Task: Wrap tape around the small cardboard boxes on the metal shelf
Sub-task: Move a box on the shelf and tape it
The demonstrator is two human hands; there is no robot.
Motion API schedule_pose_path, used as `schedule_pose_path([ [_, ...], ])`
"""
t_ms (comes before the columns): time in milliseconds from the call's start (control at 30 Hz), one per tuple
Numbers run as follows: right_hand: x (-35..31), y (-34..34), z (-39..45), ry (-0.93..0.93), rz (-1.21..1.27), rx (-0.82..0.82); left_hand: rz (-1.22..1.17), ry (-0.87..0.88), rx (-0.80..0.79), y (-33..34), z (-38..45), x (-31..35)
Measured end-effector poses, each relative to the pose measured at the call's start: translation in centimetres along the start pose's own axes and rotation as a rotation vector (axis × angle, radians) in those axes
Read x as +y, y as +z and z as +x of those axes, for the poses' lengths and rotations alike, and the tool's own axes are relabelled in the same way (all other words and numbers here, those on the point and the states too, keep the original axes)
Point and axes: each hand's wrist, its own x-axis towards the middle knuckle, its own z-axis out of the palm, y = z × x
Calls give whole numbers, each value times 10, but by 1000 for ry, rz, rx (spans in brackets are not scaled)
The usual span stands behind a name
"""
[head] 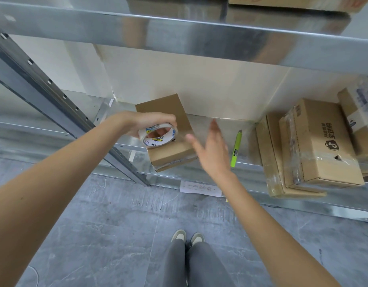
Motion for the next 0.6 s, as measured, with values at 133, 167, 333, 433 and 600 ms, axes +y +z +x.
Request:
schedule_pose_path([
  [133,52,-18,22,355,-99,108,-17,-4,11,-2,0,0],
  [167,60,-19,25,416,-91,63,-18,-10,10,-2,0,0],
  [333,78,-8,24,380,-220,-137,-40,-5,-1,-4,2,-5],
  [433,80,-7,26,358,-260,-94,-39,-2,2,-6,3,-4],
  [600,69,-21,23,483,119,-83,-44,7,-31,-9,4,-4],
])
